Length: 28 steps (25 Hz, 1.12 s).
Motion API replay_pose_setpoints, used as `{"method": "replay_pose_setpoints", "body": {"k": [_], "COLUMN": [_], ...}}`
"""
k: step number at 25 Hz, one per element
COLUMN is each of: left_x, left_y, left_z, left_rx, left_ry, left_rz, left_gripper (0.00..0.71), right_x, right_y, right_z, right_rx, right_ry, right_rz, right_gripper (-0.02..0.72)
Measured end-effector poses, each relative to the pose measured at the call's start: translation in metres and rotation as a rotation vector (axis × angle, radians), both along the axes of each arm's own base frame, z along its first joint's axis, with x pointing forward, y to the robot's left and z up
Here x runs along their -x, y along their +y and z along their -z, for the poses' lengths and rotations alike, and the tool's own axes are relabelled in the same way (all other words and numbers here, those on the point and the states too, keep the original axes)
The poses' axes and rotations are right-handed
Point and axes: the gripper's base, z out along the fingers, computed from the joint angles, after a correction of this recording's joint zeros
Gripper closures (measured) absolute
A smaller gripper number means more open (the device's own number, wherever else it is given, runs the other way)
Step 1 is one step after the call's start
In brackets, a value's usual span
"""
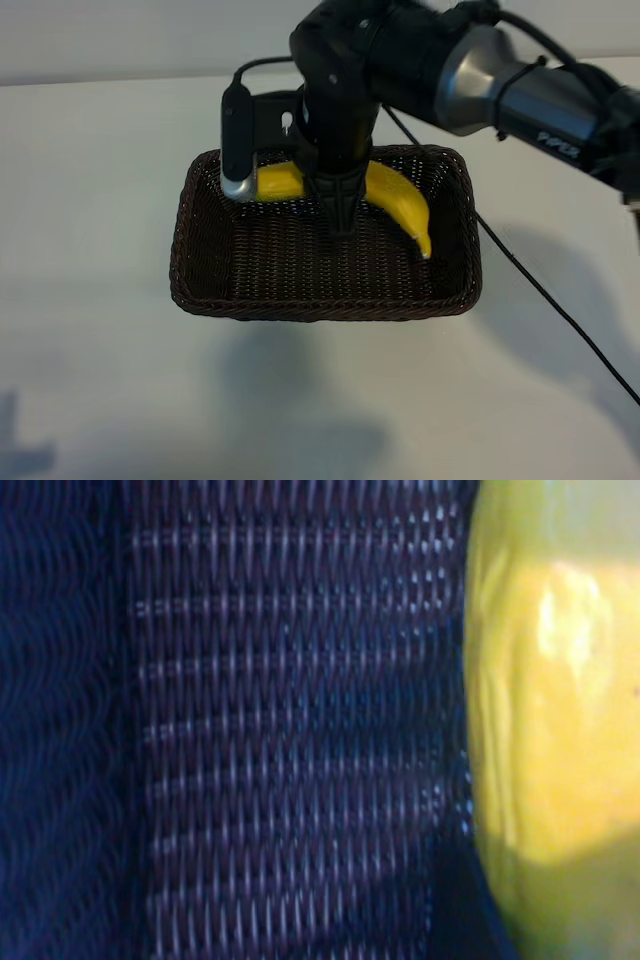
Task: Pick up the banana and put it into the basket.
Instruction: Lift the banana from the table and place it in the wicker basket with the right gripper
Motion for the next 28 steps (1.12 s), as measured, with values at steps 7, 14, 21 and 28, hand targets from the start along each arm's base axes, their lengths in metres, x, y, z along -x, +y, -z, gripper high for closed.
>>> {"method": "replay_pose_setpoints", "body": {"k": [7, 14, 21, 28], "left_x": [0.000, 0.000, 0.000, 0.000], "left_y": [0.000, 0.000, 0.000, 0.000], "left_z": [0.000, 0.000, 0.000, 0.000], "left_rx": [0.000, 0.000, 0.000, 0.000], "left_ry": [0.000, 0.000, 0.000, 0.000], "left_rz": [0.000, 0.000, 0.000, 0.000], "left_gripper": [0.205, 0.205, 0.205, 0.205], "right_x": [-0.005, -0.005, -0.005, -0.004], "right_y": [0.008, 0.009, 0.008, 0.008], "right_z": [0.030, 0.033, 0.033, 0.031], "right_rx": [0.006, 0.000, 0.002, -0.005], "right_ry": [0.041, 0.048, 0.056, 0.059], "right_rz": [0.010, 0.025, 0.040, 0.046], "right_gripper": [0.281, 0.281, 0.241, 0.147]}}
